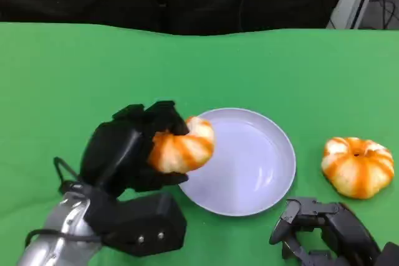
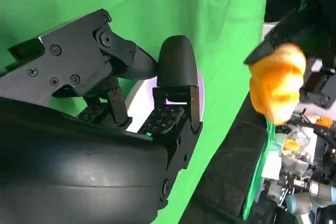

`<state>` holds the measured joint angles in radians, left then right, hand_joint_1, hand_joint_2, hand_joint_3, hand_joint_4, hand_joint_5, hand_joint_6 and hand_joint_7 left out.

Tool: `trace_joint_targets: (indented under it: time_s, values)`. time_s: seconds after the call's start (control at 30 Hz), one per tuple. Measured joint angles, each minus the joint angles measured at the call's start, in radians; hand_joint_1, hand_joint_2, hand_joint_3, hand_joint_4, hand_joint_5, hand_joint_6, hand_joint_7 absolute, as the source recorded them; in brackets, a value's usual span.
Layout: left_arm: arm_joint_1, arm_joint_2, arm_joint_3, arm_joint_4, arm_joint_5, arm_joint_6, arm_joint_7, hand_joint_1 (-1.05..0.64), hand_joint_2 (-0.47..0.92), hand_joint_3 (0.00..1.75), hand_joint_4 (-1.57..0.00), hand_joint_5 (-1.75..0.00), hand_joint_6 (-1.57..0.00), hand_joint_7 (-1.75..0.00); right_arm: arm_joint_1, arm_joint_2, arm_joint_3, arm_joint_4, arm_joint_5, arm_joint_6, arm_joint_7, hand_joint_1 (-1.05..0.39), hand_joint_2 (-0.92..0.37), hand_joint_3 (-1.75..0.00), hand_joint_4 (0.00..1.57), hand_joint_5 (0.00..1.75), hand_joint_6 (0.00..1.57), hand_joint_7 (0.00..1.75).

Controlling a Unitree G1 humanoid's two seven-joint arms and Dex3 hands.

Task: Grasp the bread from the table and place it into the plate.

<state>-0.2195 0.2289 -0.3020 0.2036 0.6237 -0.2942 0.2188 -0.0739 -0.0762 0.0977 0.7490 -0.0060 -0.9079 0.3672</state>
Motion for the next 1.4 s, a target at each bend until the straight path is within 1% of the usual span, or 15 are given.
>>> trace_joint_targets:
  time_s: [0.2,0.5,0.77,0.97,1.17,1.4]
  values:
    - [-0.064,-0.03,-0.034,0.11,0.004,-0.024,0.003,-0.1,0.84,0.01,-0.56,-1.75,-0.46,-1.7,0.001,0.002,0.002,0.0,-0.003,-0.005,-0.003,-0.14,-0.61,-0.98,0.8,1.48,0.83,1.21]
    - [-0.143,-0.071,-0.071,0.251,-0.001,-0.067,0.005,-0.05,0.84,0.0,-0.56,-1.75,-0.48,-1.66,0.004,0.005,0.007,-0.016,-0.016,-0.005,-0.018,-0.13,-0.6,-0.99,0.81,1.47,0.85,1.21]
    - [-0.211,-0.081,-0.103,0.368,-0.001,-0.108,-0.004,-0.07,0.84,0.0,-0.58,-1.75,-0.46,-1.72,0.009,0.005,0.017,-0.024,-0.02,-0.004,-0.034,-0.15,-0.59,-0.99,0.81,1.46,0.84,1.19]
    - [-0.262,-0.091,-0.127,0.421,0.0,-0.113,-0.004,-0.06,0.84,0.0,-0.57,-1.75,-0.44,-1.74,0.011,0.005,0.026,-0.026,-0.02,-0.003,-0.037,-0.16,-0.59,-0.99,0.81,1.46,0.85,1.18]
    - [-0.307,-0.13,-0.153,0.478,0.001,-0.101,-0.024,-0.02,0.83,0.0,-0.57,-1.75,-0.45,-1.73,0.013,0.005,0.029,-0.028,-0.035,-0.002,-0.054,-0.16,-0.59,-0.99,0.82,1.45,0.85,1.18]
    - [-0.352,-0.151,-0.178,0.537,0.003,-0.087,-0.043,-0.06,0.81,0.0,-0.54,-1.75,-0.41,-1.74,0.014,0.005,0.031,-0.029,-0.038,-0.002,-0.056,-0.16,-0.59,-0.98,0.8,1.45,0.86,1.16]
